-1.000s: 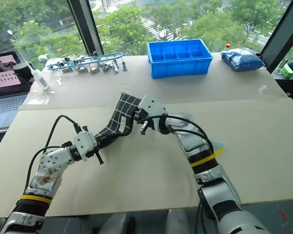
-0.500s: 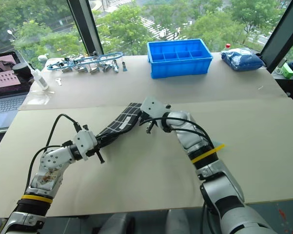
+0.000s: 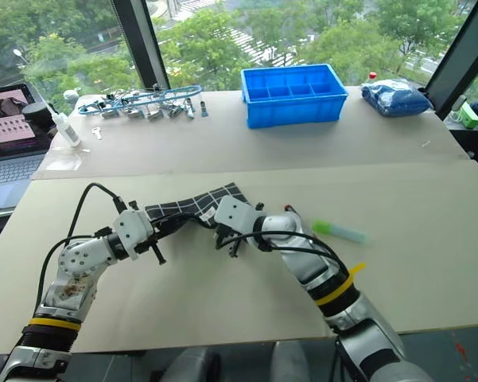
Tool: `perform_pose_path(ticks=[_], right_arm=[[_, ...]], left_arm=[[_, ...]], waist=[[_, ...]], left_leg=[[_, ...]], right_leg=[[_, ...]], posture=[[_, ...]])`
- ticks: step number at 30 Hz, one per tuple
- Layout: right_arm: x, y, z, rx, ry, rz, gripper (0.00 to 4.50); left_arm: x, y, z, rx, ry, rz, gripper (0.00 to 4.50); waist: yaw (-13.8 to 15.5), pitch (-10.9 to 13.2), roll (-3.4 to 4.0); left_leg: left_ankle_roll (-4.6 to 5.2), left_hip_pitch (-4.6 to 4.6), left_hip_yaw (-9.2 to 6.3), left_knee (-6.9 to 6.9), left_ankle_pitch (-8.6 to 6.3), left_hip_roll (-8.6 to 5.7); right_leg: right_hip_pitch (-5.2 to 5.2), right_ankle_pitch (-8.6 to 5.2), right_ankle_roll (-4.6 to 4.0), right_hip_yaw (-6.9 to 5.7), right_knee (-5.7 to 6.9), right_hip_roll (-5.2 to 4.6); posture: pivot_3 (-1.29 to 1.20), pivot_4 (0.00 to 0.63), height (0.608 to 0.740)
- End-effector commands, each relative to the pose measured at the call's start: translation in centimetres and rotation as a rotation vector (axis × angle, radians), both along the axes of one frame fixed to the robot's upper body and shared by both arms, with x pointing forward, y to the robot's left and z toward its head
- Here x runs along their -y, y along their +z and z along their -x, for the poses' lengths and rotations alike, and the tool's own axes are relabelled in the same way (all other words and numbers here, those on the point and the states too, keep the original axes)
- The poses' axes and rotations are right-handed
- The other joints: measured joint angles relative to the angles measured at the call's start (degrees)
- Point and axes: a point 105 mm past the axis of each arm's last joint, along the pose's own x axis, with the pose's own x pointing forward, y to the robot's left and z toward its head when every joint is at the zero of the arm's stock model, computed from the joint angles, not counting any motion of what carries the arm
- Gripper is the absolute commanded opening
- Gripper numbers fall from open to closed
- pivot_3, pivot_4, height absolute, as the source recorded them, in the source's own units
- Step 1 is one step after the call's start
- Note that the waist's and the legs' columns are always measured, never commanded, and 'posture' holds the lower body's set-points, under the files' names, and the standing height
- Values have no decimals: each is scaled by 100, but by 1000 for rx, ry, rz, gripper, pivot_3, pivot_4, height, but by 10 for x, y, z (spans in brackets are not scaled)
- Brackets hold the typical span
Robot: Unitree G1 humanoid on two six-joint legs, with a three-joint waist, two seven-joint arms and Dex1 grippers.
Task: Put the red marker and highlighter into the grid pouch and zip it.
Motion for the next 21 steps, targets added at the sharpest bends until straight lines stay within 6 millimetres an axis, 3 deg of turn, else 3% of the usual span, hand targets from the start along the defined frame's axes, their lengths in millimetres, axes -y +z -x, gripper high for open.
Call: perform_pose_path(ticks=[1,5,9,14,21], right_arm=[[11,33,-21,88,-75,-54,16],[13,37,-14,31,-60,-112,16],[27,31,-17,11,-110,-100,16],[-4,26,16,-53,19,-134,16],[-26,26,26,-106,37,-191,16]], left_arm=[[4,16,1,46,-19,31,0],[4,16,1,47,-19,34,0],[5,17,1,48,-14,41,0],[5,18,0,48,-13,45,0],[8,20,-3,48,-16,60,0]], waist=[[1,0,0],[2,0,0],[1,0,0],[-16,0,-1],[2,0,-1]], left_leg=[[0,0,0,0,0,0],[-1,0,0,-4,1,1],[-3,-2,0,-3,1,0],[0,-2,0,-4,0,2],[1,0,0,-1,-1,1]], right_leg=[[0,0,0,0,0,0],[0,0,0,0,0,1],[0,0,0,-1,-3,-1],[-1,0,0,-1,-3,1],[0,0,0,-1,-1,0]], posture=[[0,150,740],[0,150,740],[0,150,740],[0,150,740],[0,150,740]])
